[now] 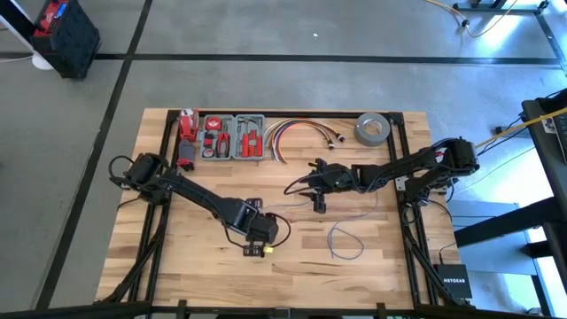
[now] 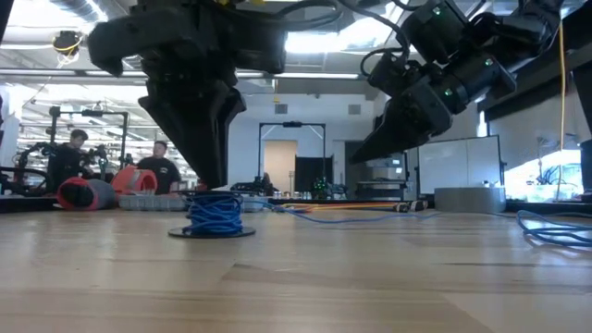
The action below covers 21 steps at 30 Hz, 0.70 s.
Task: Coil cords
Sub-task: Uncoil the blue wire on the black spool
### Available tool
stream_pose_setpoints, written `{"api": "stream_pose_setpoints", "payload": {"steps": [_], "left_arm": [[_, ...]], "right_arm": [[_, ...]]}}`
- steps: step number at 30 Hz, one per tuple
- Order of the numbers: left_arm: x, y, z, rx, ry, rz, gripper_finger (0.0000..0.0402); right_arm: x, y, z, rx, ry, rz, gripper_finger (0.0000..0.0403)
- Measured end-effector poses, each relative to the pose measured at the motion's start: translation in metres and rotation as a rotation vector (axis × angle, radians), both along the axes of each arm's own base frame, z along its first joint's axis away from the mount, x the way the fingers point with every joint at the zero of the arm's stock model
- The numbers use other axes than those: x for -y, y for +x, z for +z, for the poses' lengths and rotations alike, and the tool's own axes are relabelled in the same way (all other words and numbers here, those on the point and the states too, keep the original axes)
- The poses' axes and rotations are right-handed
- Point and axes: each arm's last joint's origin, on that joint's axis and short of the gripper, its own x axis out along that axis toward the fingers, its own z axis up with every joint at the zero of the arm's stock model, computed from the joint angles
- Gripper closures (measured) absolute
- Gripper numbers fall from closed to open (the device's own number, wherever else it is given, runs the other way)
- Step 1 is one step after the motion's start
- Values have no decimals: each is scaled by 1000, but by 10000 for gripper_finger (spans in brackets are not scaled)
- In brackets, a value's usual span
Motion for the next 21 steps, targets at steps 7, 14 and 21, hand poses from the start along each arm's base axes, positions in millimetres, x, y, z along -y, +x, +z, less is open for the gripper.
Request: {"api": "stream_pose_setpoints", "payload": {"steps": [7, 14, 21], "left_arm": [[-1, 1, -1, -1, 21, -7, 329], [0, 2, -4, -6, 20, -3, 346], [1, 2, -8, -14, 23, -5, 352]], "right_arm": [[-8, 3, 1, 35, 5, 43, 198], [-12, 4, 3, 58, -2, 54, 198], [-12, 7, 1, 76, -1, 53, 198]]}}
